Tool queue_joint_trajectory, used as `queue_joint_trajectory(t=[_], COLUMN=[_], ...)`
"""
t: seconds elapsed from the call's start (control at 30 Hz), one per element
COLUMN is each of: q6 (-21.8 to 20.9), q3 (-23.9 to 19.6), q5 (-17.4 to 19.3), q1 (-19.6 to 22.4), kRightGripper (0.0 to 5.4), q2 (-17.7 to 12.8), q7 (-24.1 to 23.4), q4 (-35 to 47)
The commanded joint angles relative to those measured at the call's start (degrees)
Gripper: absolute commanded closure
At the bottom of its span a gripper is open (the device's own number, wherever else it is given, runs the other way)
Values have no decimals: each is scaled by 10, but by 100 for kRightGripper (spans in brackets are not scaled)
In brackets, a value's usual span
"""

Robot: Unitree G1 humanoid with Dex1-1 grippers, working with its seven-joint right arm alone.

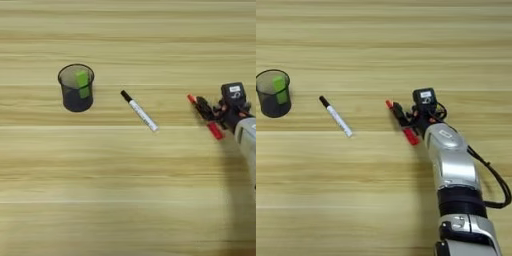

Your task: Move the objects on the table

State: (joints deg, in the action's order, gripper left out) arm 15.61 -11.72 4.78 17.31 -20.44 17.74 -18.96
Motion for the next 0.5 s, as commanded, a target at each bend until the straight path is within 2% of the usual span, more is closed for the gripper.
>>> queue_joint_trajectory(t=[0.03,0.1,0.23,0.4,0.5], q6=[-22,-27,-48,-74,-85], q3=[-23,-31,-51,-52,-49], q5=[9,10,5,0,-2], q1=[38,45,70,85,90], kRightGripper=[117,91,53,2,2], q2=[-30,-34,-48,-53,-55], q7=[-10,-11,-29,-35,-35], q4=[30,17,-59,-120,-140])
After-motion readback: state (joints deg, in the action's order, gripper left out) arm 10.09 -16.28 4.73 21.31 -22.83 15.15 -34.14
